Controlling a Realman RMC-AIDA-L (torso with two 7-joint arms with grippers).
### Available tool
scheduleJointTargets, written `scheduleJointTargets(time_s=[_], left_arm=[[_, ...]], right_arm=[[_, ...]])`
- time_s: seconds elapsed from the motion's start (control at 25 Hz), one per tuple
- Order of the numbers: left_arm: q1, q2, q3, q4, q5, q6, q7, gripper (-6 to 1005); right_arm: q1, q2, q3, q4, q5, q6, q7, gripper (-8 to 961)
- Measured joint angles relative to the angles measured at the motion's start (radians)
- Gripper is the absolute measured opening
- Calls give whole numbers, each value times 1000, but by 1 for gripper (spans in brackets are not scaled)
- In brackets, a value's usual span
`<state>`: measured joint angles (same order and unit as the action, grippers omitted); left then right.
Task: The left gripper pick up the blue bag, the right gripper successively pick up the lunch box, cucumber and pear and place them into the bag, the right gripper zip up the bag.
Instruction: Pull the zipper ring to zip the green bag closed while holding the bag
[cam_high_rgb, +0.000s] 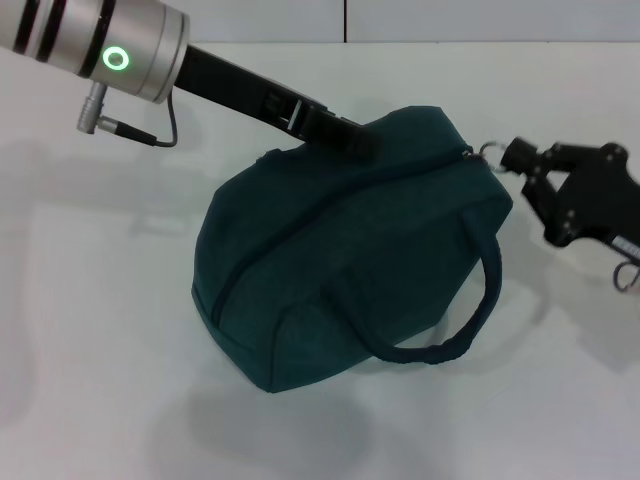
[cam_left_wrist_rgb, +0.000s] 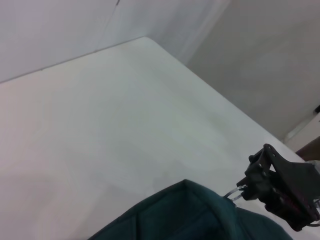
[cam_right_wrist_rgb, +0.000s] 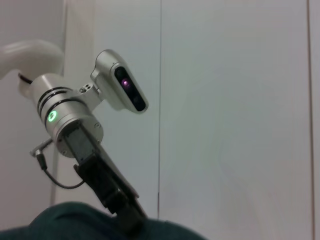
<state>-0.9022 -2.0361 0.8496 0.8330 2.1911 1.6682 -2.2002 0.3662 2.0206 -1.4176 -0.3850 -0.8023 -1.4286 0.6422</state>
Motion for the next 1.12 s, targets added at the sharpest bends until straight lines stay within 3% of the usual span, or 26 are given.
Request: scheduleJointTargets(time_s=[0.08, 0.32, 0.4, 0.64, 1.12], left_arm=[[5, 0, 0, 0, -4, 0, -1, 538], [30, 6, -3, 0, -19, 4, 8, 283], [33, 9, -2, 0, -26, 5, 10, 85], [45, 21, -1, 0, -29, 22, 15, 44], [47, 52, -5, 1, -78, 56, 18, 77]], right_arm=[[-4, -3, 1, -1, 33, -16, -10, 6], [-2, -9, 34, 1, 58, -34, -30, 6], [2, -10, 37, 5, 57, -17, -30, 5], [9, -9, 36, 6, 57, 52, -32, 5], [51, -1, 13, 72, 57, 181, -73, 4]])
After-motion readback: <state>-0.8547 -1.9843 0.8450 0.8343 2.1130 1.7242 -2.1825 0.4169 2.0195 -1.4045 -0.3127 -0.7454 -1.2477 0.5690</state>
